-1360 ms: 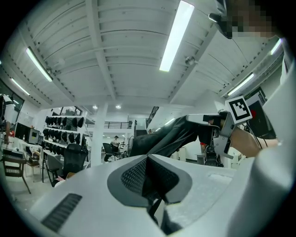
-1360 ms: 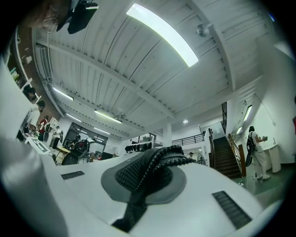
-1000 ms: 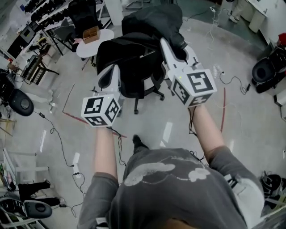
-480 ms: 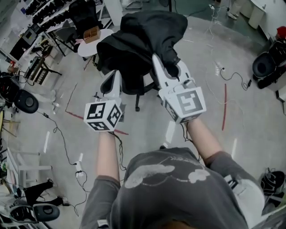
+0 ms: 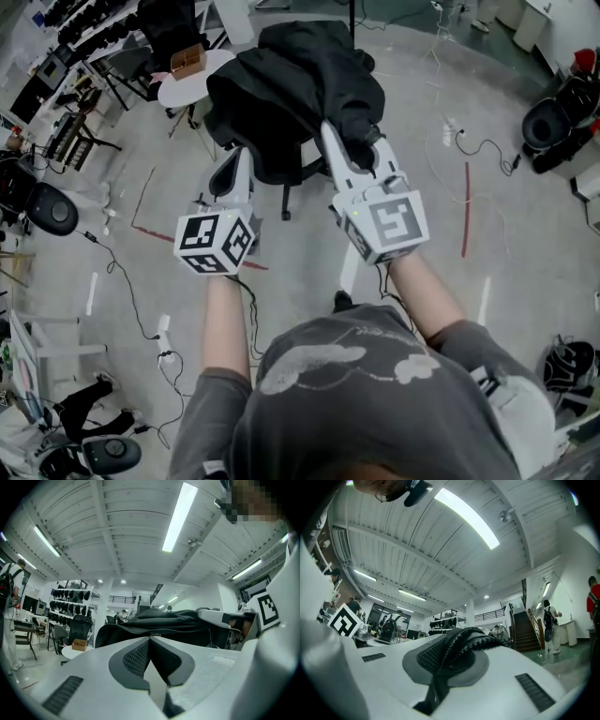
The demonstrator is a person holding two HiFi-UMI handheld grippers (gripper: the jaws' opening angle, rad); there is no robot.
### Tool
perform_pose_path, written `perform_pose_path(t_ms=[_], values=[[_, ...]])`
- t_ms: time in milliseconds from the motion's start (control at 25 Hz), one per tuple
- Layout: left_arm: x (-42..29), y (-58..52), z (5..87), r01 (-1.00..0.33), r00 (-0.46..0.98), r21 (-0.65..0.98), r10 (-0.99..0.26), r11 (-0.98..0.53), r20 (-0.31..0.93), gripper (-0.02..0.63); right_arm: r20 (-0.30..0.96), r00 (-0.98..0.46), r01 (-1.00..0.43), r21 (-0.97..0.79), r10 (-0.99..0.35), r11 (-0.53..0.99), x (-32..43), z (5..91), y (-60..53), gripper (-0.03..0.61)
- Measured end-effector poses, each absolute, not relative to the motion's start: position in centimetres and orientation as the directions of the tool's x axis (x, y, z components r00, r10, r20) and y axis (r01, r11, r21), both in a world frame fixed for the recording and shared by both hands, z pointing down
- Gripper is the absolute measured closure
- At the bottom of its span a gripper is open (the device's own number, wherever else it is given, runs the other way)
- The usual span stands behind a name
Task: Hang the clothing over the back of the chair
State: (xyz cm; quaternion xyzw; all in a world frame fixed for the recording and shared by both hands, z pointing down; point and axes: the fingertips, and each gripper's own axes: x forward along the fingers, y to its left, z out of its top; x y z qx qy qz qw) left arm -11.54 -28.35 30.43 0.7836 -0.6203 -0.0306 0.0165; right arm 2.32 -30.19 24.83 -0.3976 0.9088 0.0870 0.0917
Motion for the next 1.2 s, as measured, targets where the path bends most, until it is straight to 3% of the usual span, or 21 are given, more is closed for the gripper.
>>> perform_pose_path(t_ms=[400, 880, 1200], values=[[-11.3, -25.1, 32.0, -0.954, 0.292, 0.074, -0.956, -0.291, 0.011, 0.612, -0.186, -0.637, -0.758, -0.025, -0.748, 0.652, 1.8, 28.3, -28.8, 0.575], [-12.0, -22.1, 33.8, -0.946, 0.309, 0.114, -0.951, -0.304, 0.022, 0.612, -0.037, -0.663, -0.728, -0.203, -0.748, 0.655, 0.0, 34.7, -28.5, 0.319], [-13.3, -18.4, 34.9, -0.948, 0.294, 0.138, -0.955, -0.288, 0.029, 0.612, 0.175, -0.686, -0.722, -0.278, -0.706, 0.633, -1.7, 41.3, -24.9, 0.236]])
